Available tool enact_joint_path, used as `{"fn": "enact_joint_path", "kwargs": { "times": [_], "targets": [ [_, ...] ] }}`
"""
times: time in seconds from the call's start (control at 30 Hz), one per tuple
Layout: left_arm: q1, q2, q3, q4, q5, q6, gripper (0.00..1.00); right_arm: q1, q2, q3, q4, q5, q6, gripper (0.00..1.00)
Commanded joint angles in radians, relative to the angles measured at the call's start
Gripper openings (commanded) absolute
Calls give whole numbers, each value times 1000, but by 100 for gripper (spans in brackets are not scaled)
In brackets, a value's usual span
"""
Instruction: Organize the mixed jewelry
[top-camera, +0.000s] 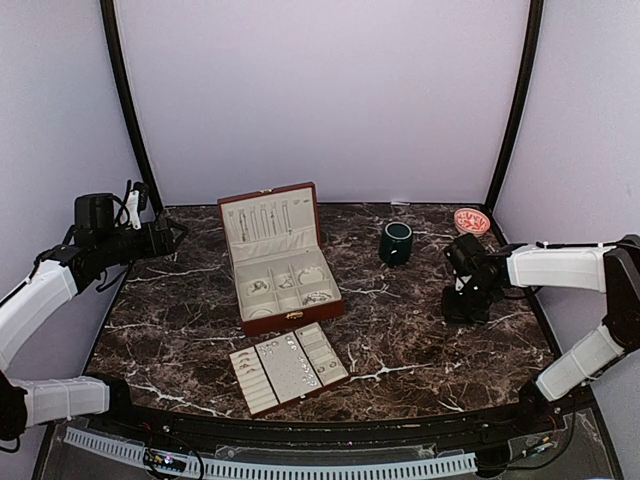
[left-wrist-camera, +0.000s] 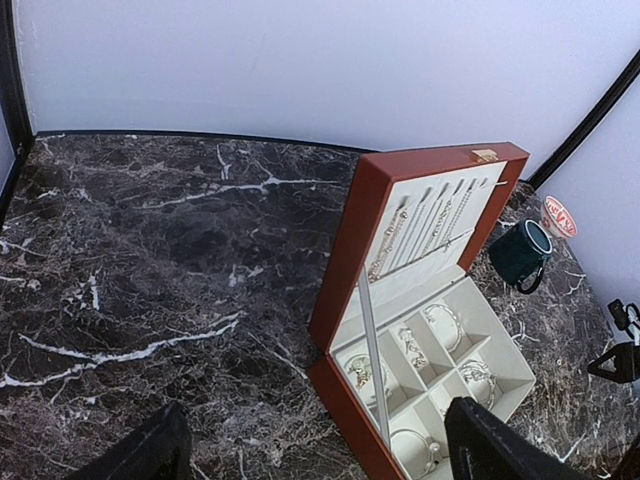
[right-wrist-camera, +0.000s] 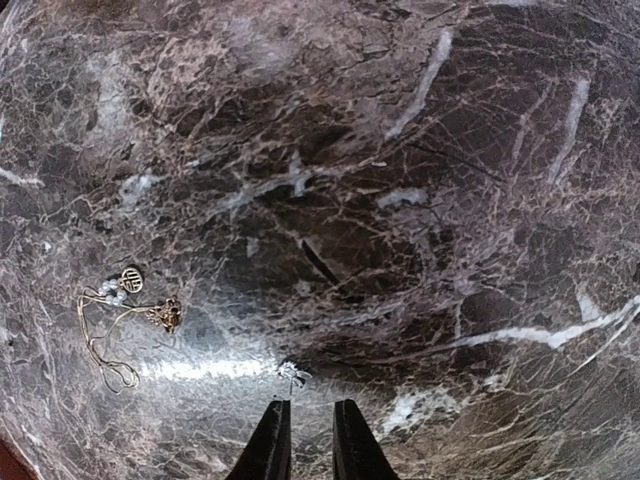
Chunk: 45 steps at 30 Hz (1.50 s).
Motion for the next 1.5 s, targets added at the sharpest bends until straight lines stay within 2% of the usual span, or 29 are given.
{"fn": "enact_joint_path", "kwargs": {
  "times": [0.0,0.2,0.43,0.67,0.83,1.07,1.17,1.3,1.47],
  "targets": [
    [-6,1,-11,14,-8,10,91,-7,3,21,36,-4,-12,18],
    [-6,7,-10,14,-6,10,91,-9,29,20,62,-14,-18,18],
    [-6,11,-9,13,-8,10,91,-9,56,20,74,-8,-24,11],
    [-5,15,-9,14,-9,10,91,-11,70,12,95,-16,-24,8],
    [-6,19,-10,14,-20,11,91,-13,74,14,101,-22,-28,0],
    [-12,9,-25,52,16,19,89,-15,-4,13,103,-102,-33,0],
    [-79,5,-33,98,29,42,88,-14,-86,-20,194,-212,-39,0],
    [-250,18,-7,111,-31,68,87,6,-171,-88,381,-399,32,0],
    [-478,-11,-79,351,-36,84,87,148,-194,-132,671,-519,148,0]
  ]
}}
